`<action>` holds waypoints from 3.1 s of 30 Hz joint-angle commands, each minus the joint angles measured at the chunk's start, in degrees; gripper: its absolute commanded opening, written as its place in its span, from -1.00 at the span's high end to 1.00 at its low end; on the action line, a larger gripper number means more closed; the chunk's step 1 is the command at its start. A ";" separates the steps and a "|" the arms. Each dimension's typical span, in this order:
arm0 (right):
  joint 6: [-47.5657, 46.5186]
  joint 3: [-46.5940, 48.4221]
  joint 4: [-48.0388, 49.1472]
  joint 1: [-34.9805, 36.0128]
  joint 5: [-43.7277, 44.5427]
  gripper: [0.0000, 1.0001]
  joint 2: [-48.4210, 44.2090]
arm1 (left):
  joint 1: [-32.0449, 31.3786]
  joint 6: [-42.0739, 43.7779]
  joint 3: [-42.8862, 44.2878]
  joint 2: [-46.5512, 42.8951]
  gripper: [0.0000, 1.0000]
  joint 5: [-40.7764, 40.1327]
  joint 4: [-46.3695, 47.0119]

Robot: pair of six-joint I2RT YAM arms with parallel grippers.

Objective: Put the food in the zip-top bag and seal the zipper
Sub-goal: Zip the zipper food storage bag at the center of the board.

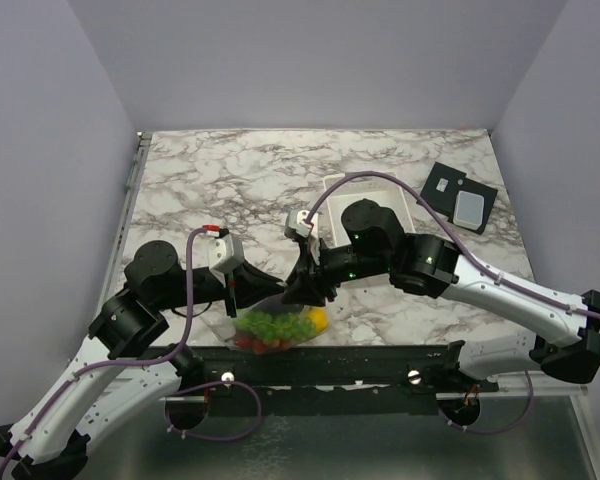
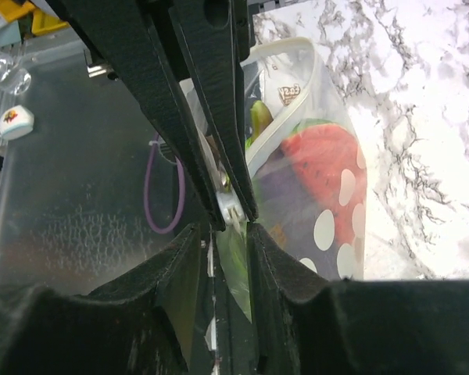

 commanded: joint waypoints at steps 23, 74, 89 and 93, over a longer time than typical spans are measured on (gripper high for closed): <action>-8.96 -11.36 16.47 0.22 -3.37 0.10 -4.54 | -0.23 -1.46 4.74 -0.09 1.00 5.31 2.70; -6.80 -13.25 14.01 0.20 6.29 0.99 -15.24 | -0.29 0.81 2.19 -2.26 1.00 2.41 -0.65; -4.34 -15.78 13.01 0.22 18.56 0.99 -21.06 | -0.29 0.30 2.28 -3.81 1.00 1.48 -1.72; -3.69 -16.53 12.57 0.22 21.27 0.99 -22.24 | -0.23 0.16 2.34 -4.23 1.00 1.04 -1.96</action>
